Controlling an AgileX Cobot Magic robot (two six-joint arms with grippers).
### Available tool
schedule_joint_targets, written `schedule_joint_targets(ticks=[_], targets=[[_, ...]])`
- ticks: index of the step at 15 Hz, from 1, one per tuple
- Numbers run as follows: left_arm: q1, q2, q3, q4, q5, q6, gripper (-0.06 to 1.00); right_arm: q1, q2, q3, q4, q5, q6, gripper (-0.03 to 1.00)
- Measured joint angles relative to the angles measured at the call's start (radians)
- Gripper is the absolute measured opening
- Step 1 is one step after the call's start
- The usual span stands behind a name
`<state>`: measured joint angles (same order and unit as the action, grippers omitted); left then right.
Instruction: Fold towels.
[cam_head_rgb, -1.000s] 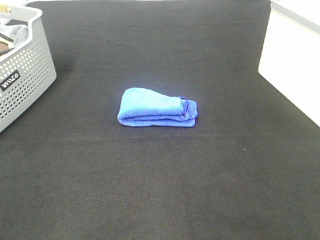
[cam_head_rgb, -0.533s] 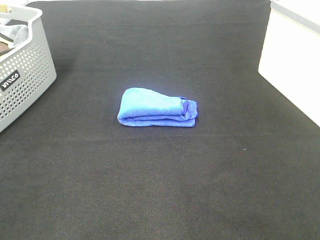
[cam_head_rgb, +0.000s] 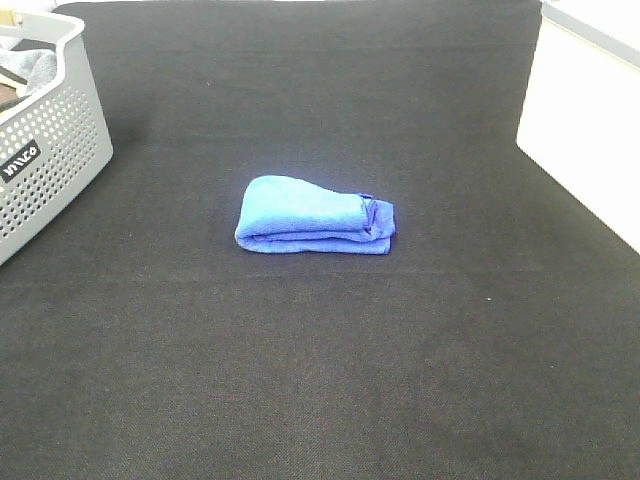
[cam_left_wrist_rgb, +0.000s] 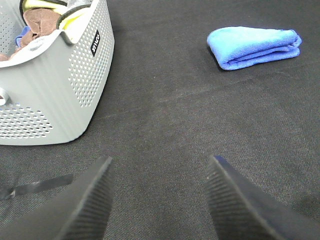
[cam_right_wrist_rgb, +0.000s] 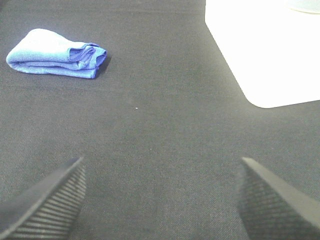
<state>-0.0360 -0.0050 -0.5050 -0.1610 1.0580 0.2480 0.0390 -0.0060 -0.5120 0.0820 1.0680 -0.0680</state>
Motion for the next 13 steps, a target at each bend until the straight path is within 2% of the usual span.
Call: schedule_joint_targets(ticks=[13], targets=[[0.0, 0.0, 0.0, 0.0, 0.0, 0.0, 0.54, 0.0, 0.0, 0.005, 0.006, 0.0, 0.0, 0.77]])
